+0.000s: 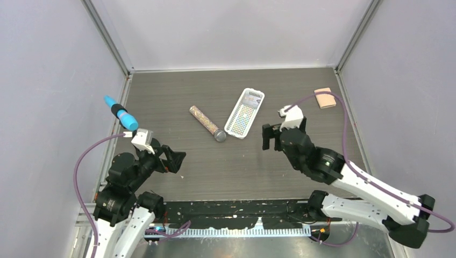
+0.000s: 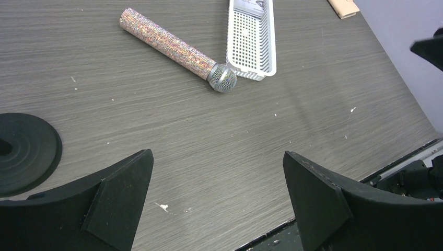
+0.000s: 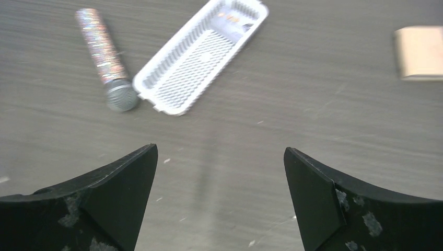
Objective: Take the credit cards out of the card holder
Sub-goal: Move the card holder to the center of the board.
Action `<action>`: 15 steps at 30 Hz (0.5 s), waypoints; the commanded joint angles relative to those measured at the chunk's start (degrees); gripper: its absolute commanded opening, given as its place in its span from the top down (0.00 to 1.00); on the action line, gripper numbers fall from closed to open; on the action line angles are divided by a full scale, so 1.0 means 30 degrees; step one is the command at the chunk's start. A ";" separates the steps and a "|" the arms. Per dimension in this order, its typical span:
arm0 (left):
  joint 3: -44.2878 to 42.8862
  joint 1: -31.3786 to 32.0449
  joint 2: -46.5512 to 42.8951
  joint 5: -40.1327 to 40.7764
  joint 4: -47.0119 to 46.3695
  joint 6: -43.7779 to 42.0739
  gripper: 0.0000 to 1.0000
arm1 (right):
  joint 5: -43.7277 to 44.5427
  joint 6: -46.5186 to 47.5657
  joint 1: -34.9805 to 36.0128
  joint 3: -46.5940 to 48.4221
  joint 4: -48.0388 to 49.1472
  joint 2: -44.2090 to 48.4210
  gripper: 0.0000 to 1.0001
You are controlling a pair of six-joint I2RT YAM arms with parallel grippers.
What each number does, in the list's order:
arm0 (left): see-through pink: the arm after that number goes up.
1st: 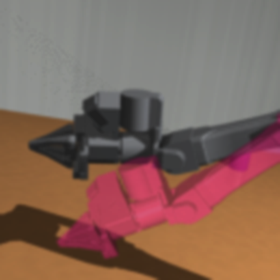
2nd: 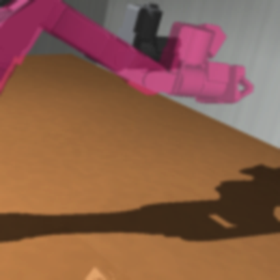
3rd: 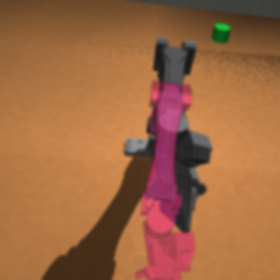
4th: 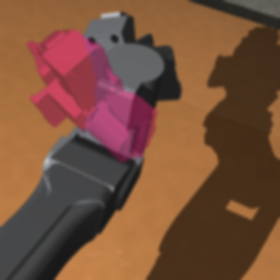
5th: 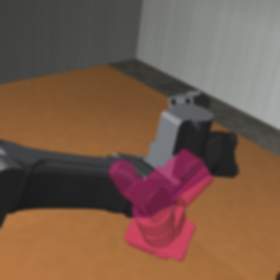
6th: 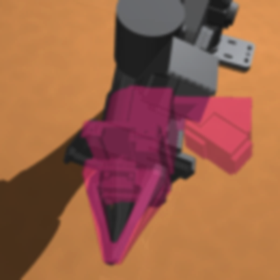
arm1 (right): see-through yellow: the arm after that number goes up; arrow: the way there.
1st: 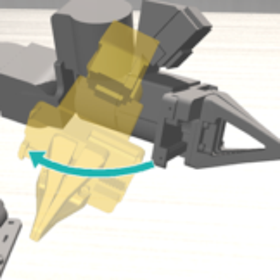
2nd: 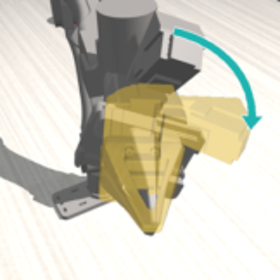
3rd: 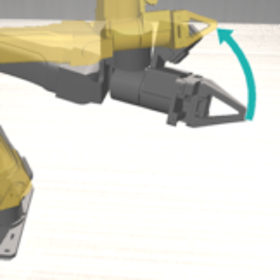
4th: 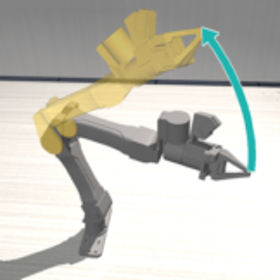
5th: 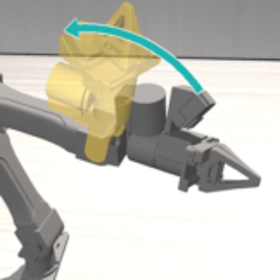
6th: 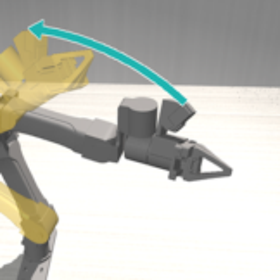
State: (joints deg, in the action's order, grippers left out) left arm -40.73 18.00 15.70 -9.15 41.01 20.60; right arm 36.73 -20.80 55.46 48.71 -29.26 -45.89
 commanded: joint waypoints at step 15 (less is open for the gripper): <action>0.0151 0.0037 -0.0170 -0.0913 -0.0356 0.0371 0.01 | -0.1649 0.5097 -1.3948 0.6994 0.2714 -1.2199 0.00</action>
State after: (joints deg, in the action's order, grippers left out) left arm -39.59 18.00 15.33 -11.16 40.99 21.26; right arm 36.29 -6.31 19.05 64.25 -25.98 -76.49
